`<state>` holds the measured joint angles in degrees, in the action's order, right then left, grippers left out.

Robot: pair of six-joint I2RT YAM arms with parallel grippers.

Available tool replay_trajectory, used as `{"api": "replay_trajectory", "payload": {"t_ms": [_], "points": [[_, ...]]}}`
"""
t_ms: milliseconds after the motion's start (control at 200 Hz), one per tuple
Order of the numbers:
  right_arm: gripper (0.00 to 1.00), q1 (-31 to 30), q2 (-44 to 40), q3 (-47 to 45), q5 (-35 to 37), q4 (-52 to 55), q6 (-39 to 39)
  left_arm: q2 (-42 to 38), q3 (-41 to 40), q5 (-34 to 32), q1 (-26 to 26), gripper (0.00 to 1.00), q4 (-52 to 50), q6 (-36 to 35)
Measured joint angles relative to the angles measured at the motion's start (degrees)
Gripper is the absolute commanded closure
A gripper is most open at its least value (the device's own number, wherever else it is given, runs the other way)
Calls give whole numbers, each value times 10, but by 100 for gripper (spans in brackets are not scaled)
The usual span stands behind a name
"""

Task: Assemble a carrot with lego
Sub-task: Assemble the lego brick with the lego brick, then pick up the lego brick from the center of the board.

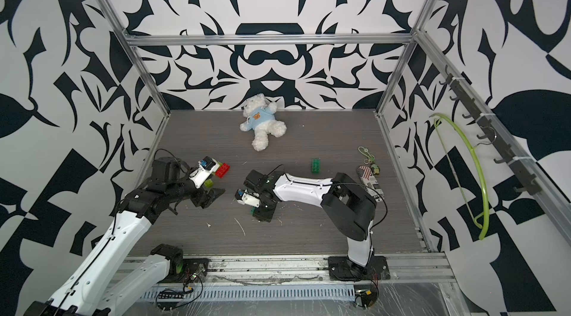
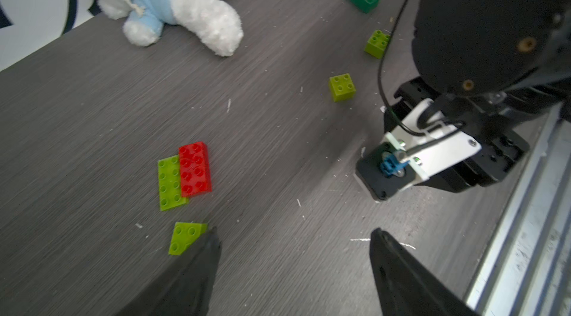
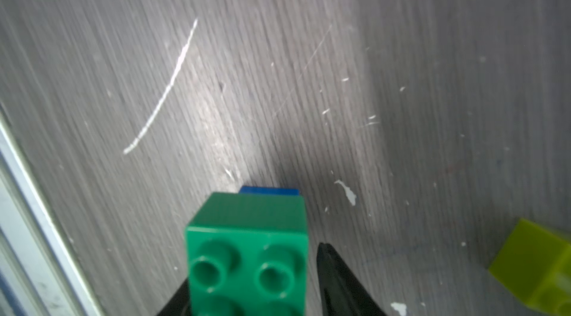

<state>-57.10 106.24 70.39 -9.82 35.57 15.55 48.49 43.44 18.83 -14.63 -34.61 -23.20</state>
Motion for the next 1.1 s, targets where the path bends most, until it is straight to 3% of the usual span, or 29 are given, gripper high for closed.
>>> {"api": "replay_trajectory", "payload": {"t_ms": [25, 140, 260, 550, 750, 1100], "points": [[41, 0, 0, 2, -1, 2, 7, 0, 0, -5, 4, 11, 4, 8], [26, 0, -7, 16, -11, 5, 14, 13, 7, -35, 24, 8, 14, 56], [23, 3, -52, 18, -31, -6, 8, 72, 49, -61, 48, 8, 14, 112], [23, 101, -229, -27, -127, -89, -74, 330, 192, -113, 55, 22, -29, 178], [24, 148, -221, -41, -133, -117, -112, 449, 237, -140, 45, 35, -52, 177], [24, 163, -210, -63, -146, -122, -122, 584, 307, -164, 11, 38, -50, 156]]}}
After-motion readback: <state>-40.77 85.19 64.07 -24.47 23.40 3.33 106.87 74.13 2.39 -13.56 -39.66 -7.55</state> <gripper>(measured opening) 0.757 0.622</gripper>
